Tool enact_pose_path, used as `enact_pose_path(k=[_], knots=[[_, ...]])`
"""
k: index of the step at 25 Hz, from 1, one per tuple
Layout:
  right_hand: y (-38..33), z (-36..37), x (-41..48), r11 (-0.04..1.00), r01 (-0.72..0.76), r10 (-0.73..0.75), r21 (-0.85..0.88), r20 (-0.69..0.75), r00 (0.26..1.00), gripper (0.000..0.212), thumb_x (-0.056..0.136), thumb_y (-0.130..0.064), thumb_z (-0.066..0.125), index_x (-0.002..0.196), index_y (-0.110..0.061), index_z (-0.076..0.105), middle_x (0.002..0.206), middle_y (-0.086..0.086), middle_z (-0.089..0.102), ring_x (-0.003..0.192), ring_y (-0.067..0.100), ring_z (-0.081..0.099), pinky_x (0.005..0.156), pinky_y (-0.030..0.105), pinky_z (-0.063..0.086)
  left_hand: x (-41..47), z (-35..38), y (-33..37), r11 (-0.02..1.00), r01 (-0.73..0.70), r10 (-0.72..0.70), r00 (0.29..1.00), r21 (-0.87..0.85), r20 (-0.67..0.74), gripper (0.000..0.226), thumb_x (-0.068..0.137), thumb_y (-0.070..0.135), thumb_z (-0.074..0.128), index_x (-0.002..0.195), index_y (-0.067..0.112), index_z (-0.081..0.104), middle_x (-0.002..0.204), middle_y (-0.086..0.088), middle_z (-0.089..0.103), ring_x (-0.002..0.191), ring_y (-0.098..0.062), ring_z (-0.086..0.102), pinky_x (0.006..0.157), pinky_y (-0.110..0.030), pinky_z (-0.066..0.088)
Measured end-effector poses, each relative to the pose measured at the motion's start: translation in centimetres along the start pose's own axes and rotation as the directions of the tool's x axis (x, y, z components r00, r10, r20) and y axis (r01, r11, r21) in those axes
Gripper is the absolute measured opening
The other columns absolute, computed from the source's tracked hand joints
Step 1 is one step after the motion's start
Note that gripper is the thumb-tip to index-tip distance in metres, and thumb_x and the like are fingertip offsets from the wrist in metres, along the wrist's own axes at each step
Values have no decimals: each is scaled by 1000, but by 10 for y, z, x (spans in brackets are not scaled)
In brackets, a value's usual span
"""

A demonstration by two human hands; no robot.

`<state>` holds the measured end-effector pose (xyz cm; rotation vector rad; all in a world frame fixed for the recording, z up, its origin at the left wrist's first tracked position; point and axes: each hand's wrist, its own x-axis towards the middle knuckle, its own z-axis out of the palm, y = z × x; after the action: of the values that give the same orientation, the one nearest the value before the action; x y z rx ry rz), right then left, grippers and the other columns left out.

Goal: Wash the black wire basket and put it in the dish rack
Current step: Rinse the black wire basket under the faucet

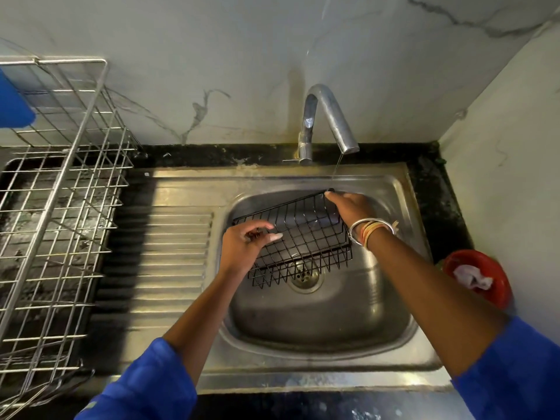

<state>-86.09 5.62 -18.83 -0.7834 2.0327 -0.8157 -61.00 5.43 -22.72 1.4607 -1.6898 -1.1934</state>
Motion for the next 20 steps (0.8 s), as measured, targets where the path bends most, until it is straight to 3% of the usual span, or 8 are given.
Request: enact_pose_path(k=[2,4,8,10,13,15,17,20], knots=[[-6,-6,1,996,77,-79,35,69,994,42,91,-50,56,85,-10,67,77,8,64,71,22,56,72,33,45,-3,-1,3,999,-7,5,999,-45,-40,34,79,16,86,92,45,72,90,12,77,82,-12,72,80,-41,62],[-15,-10,-4,979,144,-161,145,115,980,33,93,-46,56,83,-16,63,71,3,57,68,17,52,69,30,43,-6,-1,7,997,-15,11,998,-77,-56,36,80,16,86,94,48,74,90,9,78,83,-18,73,81,-47,61],[-32,-14,-13,962,229,-237,149,40,971,41,87,-50,63,59,-22,54,58,2,45,55,17,41,59,27,34,-15,-11,13,992,60,-54,997,-109,60,36,76,38,83,99,62,70,96,4,79,86,-21,73,85,-42,59],[-40,-16,-17,960,247,-257,129,73,964,48,86,-50,64,52,-21,45,51,-2,35,47,14,33,52,23,32,-21,-21,20,983,121,-93,976,-136,196,37,80,32,80,113,47,73,103,-1,79,88,-10,75,93,-32,58],[-48,-24,-22,956,229,-257,182,152,954,43,87,-48,65,60,-16,54,50,-5,41,42,8,34,43,16,33,-14,-45,43,982,184,-188,913,46,362,35,94,14,69,127,25,67,108,-9,77,75,-1,72,78,-16,57],[-52,-30,-22,964,161,-210,213,230,950,40,86,-49,65,70,-13,61,49,-7,45,41,8,35,41,17,31,2,-57,60,952,78,-188,911,295,367,28,97,22,65,124,30,68,112,-5,76,88,-20,75,82,-25,60],[-53,-30,-20,965,139,-206,221,317,926,42,84,-50,66,75,-9,65,51,-3,47,43,11,35,41,20,30,21,-56,85,895,-73,-60,958,440,279,24,101,26,61,122,24,72,120,-1,75,98,-21,74,91,-28,55],[-59,-22,-22,966,207,-252,155,373,893,38,88,-43,65,78,-7,70,61,6,55,42,11,34,39,18,27,50,-36,124,957,-199,131,946,211,298,31,104,25,56,132,17,67,131,-2,69,114,-13,65,101,-31,48]])
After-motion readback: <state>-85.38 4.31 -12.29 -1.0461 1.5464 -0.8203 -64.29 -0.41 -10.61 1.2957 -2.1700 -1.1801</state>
